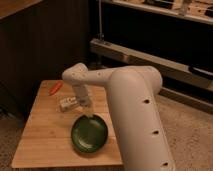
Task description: Drag the ceramic bowl in a circle
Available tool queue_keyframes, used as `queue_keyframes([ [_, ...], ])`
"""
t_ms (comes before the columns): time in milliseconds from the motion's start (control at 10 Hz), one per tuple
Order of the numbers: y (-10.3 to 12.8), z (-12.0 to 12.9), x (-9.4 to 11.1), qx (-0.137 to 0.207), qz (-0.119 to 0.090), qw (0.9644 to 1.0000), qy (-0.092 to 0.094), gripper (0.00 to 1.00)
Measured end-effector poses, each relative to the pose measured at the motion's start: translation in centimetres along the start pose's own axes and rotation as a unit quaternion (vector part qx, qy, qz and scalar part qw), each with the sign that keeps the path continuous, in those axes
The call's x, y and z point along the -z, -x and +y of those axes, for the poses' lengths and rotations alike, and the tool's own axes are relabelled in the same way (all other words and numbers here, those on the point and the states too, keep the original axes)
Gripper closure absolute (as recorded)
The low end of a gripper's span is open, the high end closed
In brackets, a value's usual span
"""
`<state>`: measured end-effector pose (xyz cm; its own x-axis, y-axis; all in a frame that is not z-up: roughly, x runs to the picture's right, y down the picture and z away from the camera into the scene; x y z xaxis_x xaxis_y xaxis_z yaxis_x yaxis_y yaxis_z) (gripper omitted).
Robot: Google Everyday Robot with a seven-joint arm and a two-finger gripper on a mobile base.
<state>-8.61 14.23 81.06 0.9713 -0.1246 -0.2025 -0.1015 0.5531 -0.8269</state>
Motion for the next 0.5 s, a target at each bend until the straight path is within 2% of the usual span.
queue_keyframes([
  [300,0.0,0.9,-0.4,0.018,0.009,0.9998,-0.002,0.95],
  [500,1.2,0.6,0.0,0.027,0.010,0.9996,-0.003,0.95],
])
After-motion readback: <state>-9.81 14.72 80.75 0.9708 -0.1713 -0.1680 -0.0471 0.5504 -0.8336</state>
